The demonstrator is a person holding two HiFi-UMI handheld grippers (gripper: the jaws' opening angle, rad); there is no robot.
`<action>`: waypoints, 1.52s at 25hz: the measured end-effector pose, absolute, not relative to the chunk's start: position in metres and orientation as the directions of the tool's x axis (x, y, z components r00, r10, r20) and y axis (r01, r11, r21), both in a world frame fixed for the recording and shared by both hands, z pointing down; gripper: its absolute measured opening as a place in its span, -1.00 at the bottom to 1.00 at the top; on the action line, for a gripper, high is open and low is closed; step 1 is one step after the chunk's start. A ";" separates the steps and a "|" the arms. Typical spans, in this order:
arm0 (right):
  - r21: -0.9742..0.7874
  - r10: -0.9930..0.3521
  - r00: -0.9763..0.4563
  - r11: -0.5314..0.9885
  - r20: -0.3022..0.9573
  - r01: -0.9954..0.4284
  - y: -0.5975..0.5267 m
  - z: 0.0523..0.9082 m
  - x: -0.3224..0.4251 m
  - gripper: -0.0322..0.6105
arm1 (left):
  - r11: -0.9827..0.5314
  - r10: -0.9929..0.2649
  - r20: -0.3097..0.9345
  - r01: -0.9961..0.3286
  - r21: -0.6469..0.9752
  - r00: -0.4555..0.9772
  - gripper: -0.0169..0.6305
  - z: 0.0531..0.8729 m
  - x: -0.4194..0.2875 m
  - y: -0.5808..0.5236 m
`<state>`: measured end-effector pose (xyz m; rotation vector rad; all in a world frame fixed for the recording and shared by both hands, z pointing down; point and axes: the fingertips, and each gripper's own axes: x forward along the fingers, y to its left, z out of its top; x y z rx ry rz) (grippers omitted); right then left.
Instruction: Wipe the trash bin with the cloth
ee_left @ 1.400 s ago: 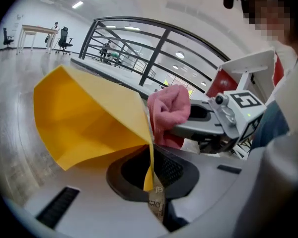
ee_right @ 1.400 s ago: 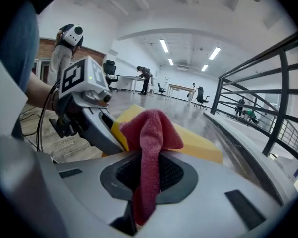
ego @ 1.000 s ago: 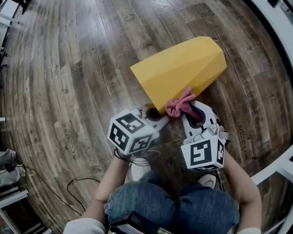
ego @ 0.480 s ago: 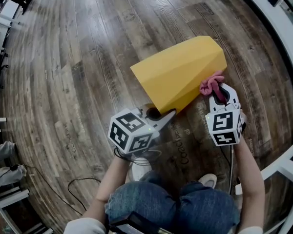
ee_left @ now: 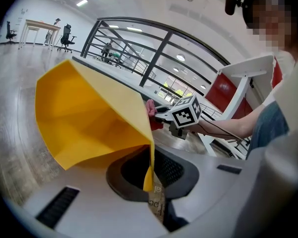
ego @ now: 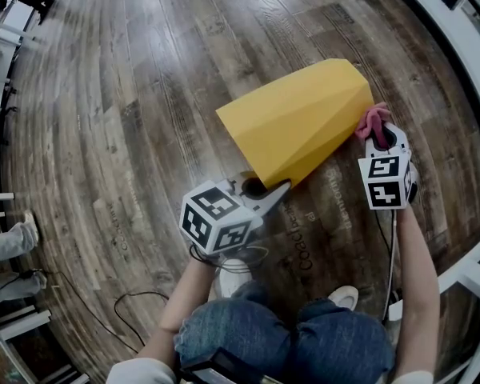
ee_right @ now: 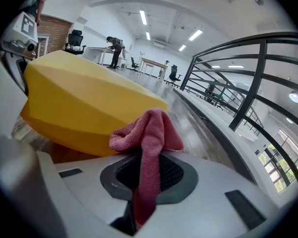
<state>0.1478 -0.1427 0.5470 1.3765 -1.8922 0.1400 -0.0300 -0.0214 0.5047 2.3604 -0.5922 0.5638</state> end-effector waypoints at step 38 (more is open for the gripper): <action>0.232 -0.661 -0.523 0.713 0.538 -0.662 -0.036 0.491 -0.010 -0.74 | -0.801 -0.299 0.605 -0.539 0.262 0.738 -0.87 0.510 -0.028 -0.016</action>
